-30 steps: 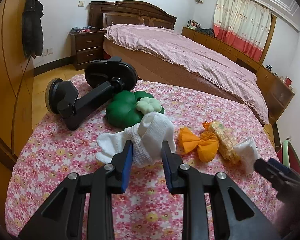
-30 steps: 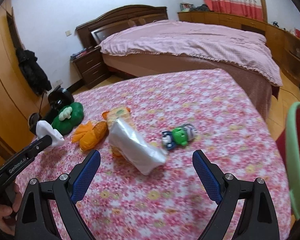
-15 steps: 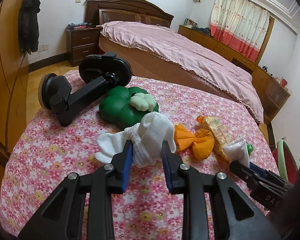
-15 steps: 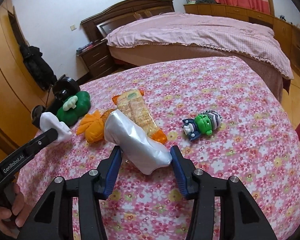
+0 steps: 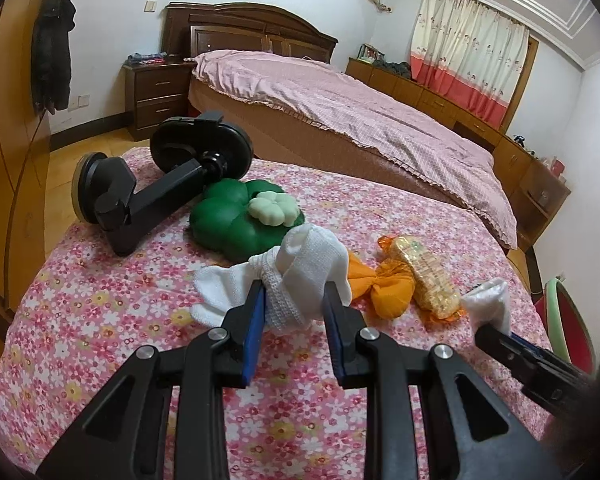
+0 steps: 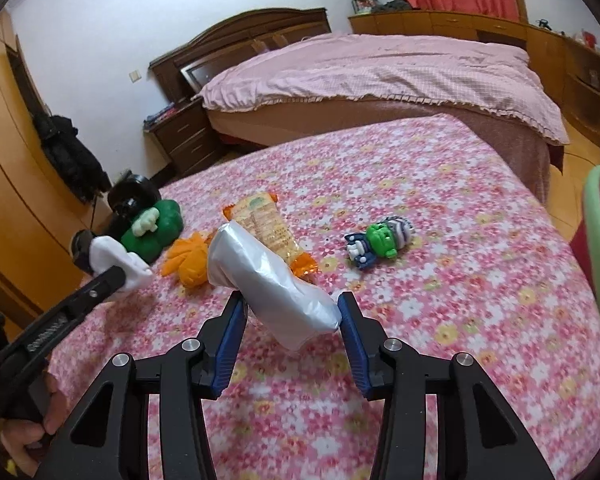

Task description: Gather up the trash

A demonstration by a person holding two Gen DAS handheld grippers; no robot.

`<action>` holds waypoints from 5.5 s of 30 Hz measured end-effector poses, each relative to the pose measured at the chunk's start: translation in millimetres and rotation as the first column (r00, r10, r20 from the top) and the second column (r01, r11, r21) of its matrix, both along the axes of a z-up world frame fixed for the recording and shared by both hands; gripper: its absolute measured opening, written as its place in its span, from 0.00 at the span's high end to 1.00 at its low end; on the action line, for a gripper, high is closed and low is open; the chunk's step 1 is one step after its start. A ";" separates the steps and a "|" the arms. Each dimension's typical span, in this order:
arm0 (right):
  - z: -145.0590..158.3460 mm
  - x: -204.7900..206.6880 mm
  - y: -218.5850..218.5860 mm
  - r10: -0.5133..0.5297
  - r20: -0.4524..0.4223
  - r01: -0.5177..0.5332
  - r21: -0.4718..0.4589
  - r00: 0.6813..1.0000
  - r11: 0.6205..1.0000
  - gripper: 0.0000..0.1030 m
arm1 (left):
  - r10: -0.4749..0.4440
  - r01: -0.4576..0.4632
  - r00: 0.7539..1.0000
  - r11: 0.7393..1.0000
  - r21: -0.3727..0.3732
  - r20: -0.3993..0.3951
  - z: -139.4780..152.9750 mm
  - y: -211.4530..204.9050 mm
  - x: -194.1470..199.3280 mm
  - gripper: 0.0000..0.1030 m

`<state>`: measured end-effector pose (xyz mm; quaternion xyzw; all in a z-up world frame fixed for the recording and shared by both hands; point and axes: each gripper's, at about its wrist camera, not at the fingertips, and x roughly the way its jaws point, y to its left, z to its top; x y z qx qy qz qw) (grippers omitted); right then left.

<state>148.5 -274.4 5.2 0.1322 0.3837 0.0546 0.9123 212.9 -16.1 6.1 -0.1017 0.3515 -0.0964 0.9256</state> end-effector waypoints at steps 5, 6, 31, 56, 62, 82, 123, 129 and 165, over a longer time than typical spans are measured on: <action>15.4 -22.9 -11.6 -0.048 0.029 0.048 0.009 0.998 0.999 0.53 | -0.021 0.021 0.999 1.000 -0.004 0.028 3.8 -5.2 -5.7 0.73; 19.3 -30.0 -17.2 -0.068 0.036 0.067 0.011 0.997 0.998 0.53 | -0.025 0.026 0.999 1.000 -0.007 0.030 4.5 -6.6 -6.3 0.73; 46.0 -153.4 -160.0 -0.452 0.085 0.453 0.018 0.888 0.892 0.53 | -0.173 0.165 0.978 0.984 0.071 0.115 29.7 -71.5 -41.7 0.73; 50.5 -197.3 -255.9 -0.589 0.140 0.573 0.138 0.796 0.808 0.53 | -0.536 0.536 0.843 0.844 0.021 0.051 57.4 -266.2 -70.5 0.73; 49.1 -207.3 -275.0 -0.617 0.154 0.601 0.142 0.772 0.787 0.53 | -0.610 0.610 0.792 0.793 0.011 0.027 49.2 -318.1 -71.3 0.73; 33.4 -218.9 -299.3 -0.651 0.098 0.633 0.166 0.753 0.756 0.53 | -0.629 0.626 0.775 0.777 -0.067 -0.055 20.1 -366.6 -65.5 0.57; 43.9 -156.7 -259.5 -0.512 0.091 0.506 0.088 0.854 0.858 0.40 | -0.378 0.378 0.925 0.926 0.001 -0.031 48.9 -225.9 -50.1 0.57; 54.1 -146.3 -239.3 -0.480 0.106 0.471 0.099 0.871 0.877 0.40 | -0.296 0.297 0.955 0.954 0.032 -0.020 51.7 -186.1 -38.9 0.57; 34.9 -52.4 -148.0 -0.279 0.022 0.277 0.045 0.960 0.960 0.39 | -0.041 0.052 0.989 0.996 0.072 -0.140 -16.1 -82.1 38.8 0.47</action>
